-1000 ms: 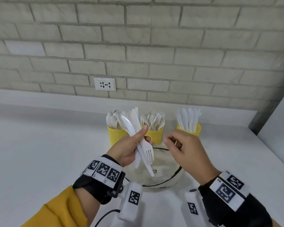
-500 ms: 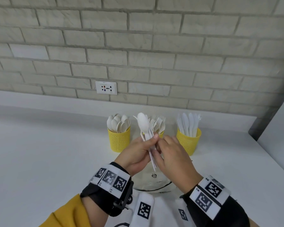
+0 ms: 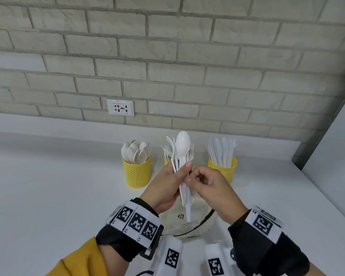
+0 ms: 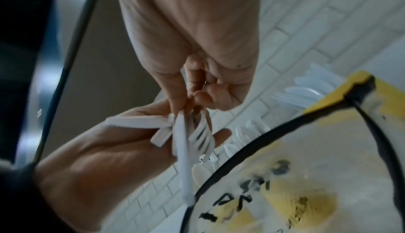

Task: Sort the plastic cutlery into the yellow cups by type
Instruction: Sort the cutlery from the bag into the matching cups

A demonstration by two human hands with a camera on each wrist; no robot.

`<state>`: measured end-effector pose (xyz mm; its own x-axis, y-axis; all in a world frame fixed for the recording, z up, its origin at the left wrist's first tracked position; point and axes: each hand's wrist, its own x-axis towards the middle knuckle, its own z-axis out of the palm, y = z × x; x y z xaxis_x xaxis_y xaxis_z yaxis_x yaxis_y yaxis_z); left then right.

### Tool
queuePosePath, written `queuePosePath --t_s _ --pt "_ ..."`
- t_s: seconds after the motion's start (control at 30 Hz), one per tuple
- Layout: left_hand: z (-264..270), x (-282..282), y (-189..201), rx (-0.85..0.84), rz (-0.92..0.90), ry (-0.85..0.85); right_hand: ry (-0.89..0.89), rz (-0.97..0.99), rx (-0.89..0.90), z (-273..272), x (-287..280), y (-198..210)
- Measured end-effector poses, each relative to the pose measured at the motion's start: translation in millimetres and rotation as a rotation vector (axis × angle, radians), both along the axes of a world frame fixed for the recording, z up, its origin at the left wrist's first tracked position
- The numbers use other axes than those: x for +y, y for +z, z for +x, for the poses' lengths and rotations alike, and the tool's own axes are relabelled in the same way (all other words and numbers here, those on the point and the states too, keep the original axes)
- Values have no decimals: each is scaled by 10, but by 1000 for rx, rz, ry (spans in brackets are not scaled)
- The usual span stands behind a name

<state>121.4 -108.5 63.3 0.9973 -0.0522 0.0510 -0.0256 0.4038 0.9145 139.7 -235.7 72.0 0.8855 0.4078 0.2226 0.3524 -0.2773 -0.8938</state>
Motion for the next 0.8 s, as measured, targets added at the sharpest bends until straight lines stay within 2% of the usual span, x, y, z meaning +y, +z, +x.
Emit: queuePosePath --t_s 0.13,0.3,0.37,0.43,0.57,0.7,0.8 --pt "-6 -17 23 -19 24 25 24 125 165 7 -13 26" --pt "16 3 -6 10 47 126 46 75 337 25 4 30" --pt "32 38 -51 16 78 162 24 56 336 32 -40 67" --pt "35 79 -82 6 101 153 -26 39 250 79 -105 129" --pt "-38 108 -79 -92 181 -12 -102 134 194 212 -204 357" --pt "-125 45 -49 -141 275 -251 9 194 326 311 -212 556" --pt "-159 12 -61 -136 262 -333 82 133 385 346 -218 580"
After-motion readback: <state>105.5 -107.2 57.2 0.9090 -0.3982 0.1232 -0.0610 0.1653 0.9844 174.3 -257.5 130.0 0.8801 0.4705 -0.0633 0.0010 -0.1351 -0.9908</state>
